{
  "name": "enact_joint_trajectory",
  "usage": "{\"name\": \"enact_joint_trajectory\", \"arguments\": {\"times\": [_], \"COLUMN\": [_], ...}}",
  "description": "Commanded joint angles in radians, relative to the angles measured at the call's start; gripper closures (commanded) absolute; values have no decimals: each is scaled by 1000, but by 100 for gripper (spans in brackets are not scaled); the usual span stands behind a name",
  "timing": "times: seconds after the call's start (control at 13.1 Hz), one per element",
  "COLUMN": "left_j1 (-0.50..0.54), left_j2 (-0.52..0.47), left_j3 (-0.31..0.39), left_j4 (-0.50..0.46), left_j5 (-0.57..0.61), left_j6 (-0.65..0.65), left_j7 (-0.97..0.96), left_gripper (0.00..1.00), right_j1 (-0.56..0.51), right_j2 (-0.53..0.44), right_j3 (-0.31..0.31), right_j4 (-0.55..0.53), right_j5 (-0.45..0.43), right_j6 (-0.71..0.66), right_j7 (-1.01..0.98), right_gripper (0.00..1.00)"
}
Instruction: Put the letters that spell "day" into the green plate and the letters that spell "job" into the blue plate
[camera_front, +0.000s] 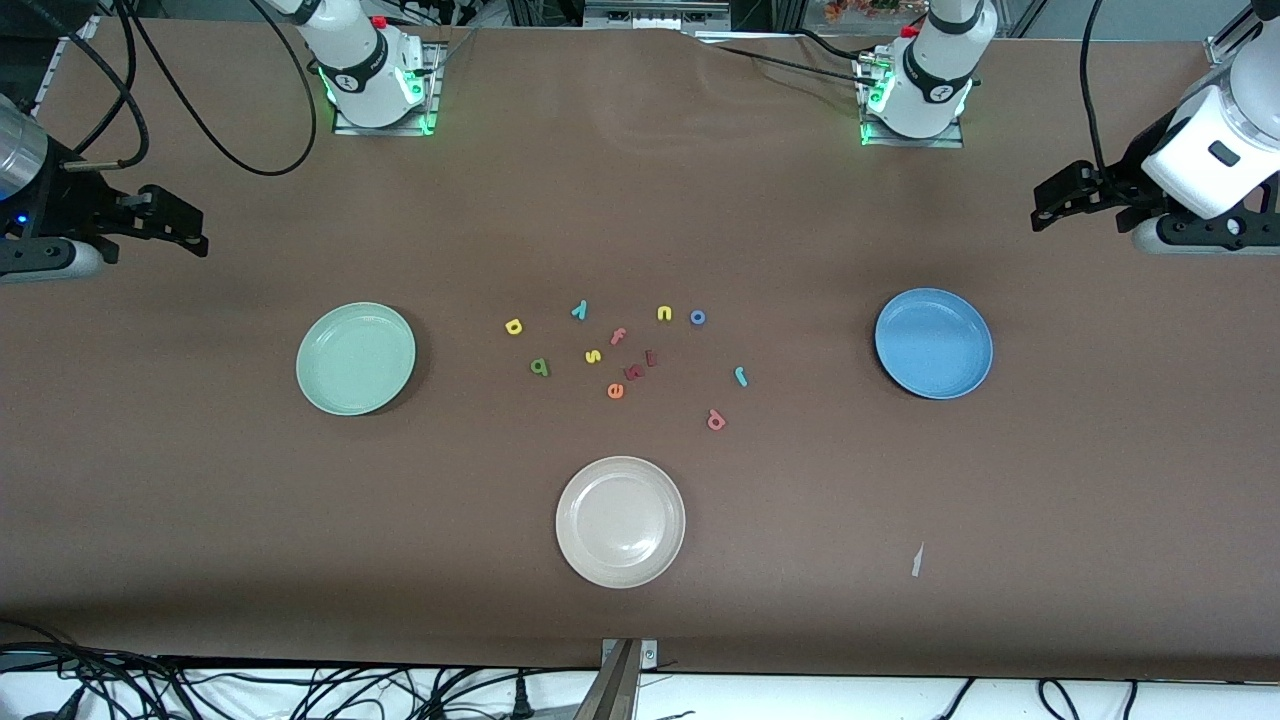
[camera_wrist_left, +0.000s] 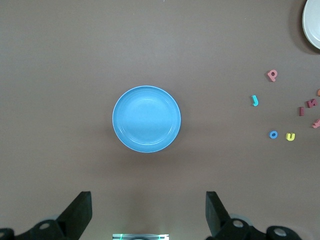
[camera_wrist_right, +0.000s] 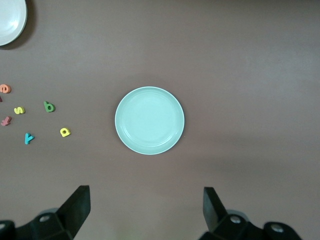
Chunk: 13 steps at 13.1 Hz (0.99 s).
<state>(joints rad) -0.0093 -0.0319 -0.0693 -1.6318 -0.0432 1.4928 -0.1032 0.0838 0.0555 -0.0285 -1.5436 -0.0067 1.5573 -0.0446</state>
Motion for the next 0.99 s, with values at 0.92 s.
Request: {"name": "enact_joint_trajectory", "arguments": {"times": [0.92], "left_j1": [2], "left_j2": [6], "left_j3": [-4], "left_j4": [21], "left_j5": [16], "left_j6": [-20], "left_j7": [22], "left_gripper": [0], "right_j1": [1], "right_j2": [-10], "right_j3": [9], "right_j4": [14], "right_j5": [14], "right_j6": [-20], "right_j7": [-8], "right_gripper": [0]}}
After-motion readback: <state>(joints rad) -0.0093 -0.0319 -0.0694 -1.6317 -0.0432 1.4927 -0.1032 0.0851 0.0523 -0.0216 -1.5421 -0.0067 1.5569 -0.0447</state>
